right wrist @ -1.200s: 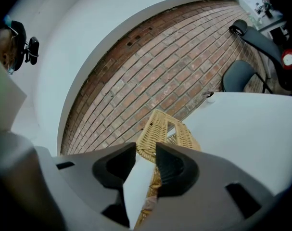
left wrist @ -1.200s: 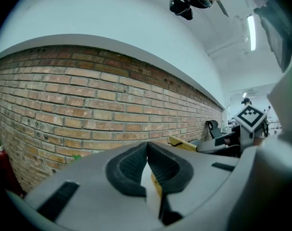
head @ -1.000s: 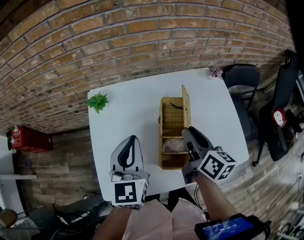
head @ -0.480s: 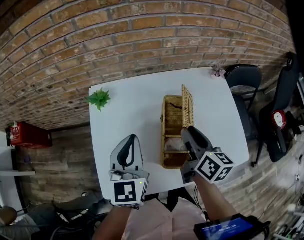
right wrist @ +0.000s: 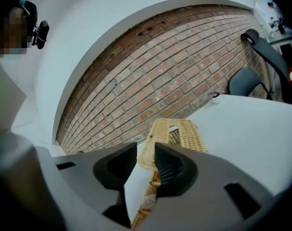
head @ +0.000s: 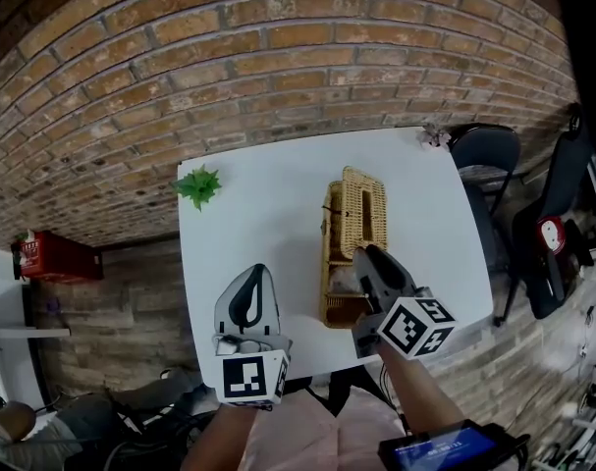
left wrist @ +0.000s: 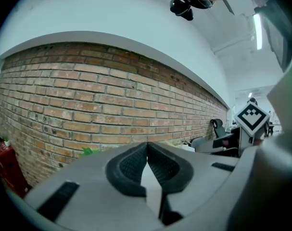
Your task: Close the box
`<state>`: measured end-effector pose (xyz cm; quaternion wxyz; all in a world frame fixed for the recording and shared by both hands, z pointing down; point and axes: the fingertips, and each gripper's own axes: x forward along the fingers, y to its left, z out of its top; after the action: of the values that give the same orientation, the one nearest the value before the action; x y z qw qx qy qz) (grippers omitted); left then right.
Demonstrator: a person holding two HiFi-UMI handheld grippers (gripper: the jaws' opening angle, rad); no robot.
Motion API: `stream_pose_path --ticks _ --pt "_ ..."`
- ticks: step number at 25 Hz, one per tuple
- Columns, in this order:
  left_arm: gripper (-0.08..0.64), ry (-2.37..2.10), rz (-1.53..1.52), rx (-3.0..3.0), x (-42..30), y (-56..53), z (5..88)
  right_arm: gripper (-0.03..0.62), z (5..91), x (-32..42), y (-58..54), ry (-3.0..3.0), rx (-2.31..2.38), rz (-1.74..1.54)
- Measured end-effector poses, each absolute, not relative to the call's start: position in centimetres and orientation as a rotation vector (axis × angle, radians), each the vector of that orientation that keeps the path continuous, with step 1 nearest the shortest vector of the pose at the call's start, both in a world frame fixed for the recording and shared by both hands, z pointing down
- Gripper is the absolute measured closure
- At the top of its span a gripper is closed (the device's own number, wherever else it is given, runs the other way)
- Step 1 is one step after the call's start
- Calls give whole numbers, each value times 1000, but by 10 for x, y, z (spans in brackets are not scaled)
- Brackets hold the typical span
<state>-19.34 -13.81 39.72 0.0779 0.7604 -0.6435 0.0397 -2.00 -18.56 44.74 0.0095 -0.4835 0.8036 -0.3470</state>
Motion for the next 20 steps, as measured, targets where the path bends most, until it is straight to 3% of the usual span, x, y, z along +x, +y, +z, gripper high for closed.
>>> stream_pose_path --ticks 13,20 --pt "549 -1939 114 2281 -196 -137 392 474 441 -31 -184 2537 -1460 -1068" --pt "549 -1949 1 2369 -185 -139 341 476 382 -41 -175 2669 -1459 -722"
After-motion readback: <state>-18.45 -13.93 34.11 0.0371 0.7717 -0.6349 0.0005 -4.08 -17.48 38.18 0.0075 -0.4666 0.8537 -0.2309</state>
